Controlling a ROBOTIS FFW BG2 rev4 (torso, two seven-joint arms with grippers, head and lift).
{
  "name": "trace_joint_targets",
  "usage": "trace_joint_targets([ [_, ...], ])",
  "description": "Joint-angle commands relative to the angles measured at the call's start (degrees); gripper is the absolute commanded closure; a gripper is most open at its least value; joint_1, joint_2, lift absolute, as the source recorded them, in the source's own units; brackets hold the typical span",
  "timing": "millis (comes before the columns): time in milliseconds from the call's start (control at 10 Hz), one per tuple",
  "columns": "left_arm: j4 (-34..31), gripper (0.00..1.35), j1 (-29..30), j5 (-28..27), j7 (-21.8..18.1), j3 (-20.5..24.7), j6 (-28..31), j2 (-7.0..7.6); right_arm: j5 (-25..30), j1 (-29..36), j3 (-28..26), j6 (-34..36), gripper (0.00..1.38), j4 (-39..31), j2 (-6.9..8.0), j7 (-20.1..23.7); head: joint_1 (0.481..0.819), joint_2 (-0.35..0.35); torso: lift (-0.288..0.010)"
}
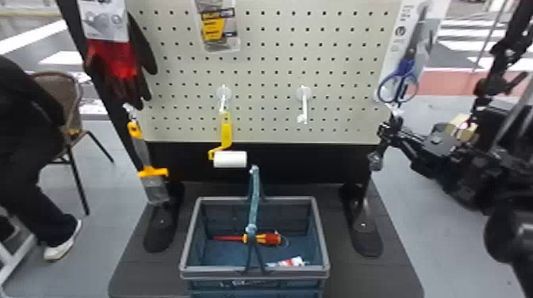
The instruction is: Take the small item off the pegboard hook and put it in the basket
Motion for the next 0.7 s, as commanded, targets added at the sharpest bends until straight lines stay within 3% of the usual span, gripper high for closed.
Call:
trace_joint_targets([
  [0, 0.0, 0.21, 0.1, 0.0, 0.0, 0.0, 0.1, -0.15, -1.1, 1.7, -0.1, 0.4, 1.20, -3.2, -0.04, -0.9, 0.549, 0.000, -0.100],
  [600, 0.0, 0.21, -0.1, 0.1, 0.0, -0.2, 0.2, -0.15, -4.9, 9.0, -0.9, 1.0, 1.20, -11.5, -0.30, -3.3, 0.549, 0.000, -0.100],
])
